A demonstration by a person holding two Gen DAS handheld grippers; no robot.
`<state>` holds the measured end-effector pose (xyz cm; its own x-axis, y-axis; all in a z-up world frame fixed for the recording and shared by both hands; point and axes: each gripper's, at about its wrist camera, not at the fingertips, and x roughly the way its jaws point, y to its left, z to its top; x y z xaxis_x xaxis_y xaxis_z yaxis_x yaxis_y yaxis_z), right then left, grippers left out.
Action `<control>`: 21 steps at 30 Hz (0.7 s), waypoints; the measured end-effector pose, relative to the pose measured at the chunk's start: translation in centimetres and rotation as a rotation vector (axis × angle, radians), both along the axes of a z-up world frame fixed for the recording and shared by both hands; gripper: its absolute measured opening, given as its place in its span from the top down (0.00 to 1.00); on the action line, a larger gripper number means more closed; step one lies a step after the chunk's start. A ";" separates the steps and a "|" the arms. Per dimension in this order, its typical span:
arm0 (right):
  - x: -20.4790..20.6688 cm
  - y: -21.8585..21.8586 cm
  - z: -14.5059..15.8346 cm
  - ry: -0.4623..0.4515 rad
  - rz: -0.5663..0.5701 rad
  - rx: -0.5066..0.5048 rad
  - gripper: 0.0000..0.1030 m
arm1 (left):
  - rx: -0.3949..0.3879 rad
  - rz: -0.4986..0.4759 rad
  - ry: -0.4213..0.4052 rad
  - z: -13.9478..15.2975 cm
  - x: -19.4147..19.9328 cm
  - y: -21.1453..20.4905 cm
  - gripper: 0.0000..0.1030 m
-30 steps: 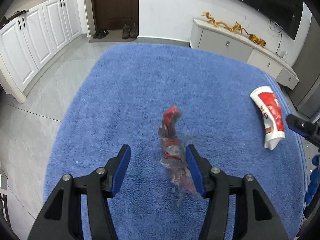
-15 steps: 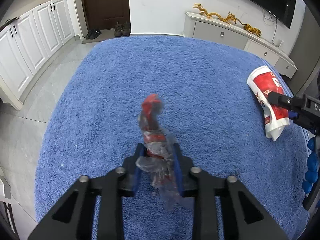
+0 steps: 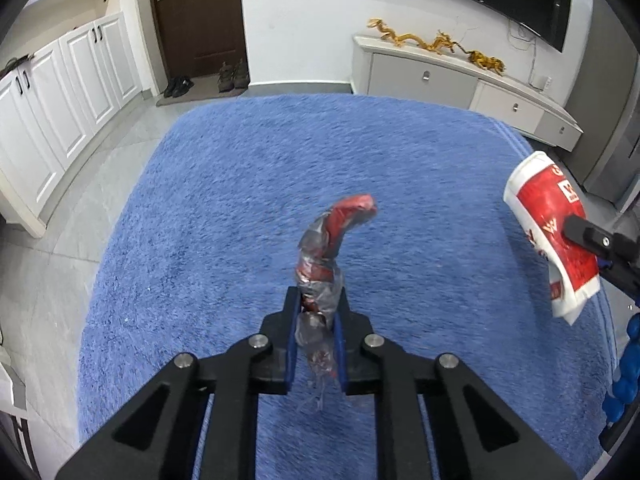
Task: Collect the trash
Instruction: 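Grasp the clear plastic bag with the left tool while the right tool grasps the red paper cup, then carry both items over the trash bin and open both tools to drop them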
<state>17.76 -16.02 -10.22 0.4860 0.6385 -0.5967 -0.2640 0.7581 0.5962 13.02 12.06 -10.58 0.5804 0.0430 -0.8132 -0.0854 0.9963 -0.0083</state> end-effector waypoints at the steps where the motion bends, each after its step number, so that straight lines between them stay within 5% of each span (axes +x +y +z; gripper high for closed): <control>1: -0.4 -0.5 0.3 -0.007 -0.009 0.005 0.70 | 0.000 -0.011 -0.006 0.4 -0.2 -0.6 0.87; 13: -7.7 -11.6 4.8 -0.141 -0.201 -0.016 0.70 | -0.042 -0.214 -0.064 4.1 -1.4 -10.0 0.87; 21: -12.9 -22.4 4.0 -0.132 -0.406 -0.085 0.70 | -0.056 -0.439 -0.048 4.7 -0.8 -22.5 0.87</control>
<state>4.81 -38.46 -6.24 0.7632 0.3315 -0.5547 -0.0046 0.8611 0.5084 12.26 -10.43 -5.90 0.5712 -0.2596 -0.7787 0.3473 0.9360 -0.0572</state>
